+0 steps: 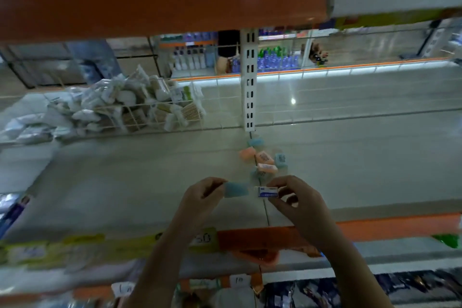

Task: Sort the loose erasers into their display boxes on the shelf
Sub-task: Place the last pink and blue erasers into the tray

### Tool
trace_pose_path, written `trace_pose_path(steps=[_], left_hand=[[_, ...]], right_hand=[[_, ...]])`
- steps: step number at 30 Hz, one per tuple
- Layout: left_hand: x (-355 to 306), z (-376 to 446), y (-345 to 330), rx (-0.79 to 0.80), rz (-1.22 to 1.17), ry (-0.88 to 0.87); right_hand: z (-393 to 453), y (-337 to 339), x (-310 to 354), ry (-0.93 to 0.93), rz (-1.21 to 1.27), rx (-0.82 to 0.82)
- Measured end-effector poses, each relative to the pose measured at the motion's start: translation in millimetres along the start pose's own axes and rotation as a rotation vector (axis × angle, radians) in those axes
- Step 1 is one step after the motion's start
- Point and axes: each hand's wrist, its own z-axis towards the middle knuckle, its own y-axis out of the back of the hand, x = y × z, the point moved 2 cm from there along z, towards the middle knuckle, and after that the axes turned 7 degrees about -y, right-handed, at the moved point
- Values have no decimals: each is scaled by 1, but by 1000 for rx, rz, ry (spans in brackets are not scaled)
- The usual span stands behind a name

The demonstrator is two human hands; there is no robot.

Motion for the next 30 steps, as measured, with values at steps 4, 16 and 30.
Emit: trace_pose_path(steps=[4,16,30], left_hand=[[7,-29,15,-71,-146,47],[12,-115,128,-375,-195,137],[72,-260,329,-589,-27,227]], right_hand=[[-4,-13,9,23,80,28],[-8,-105,115,177,181,307],[-72,-292,261,227,259,485]])
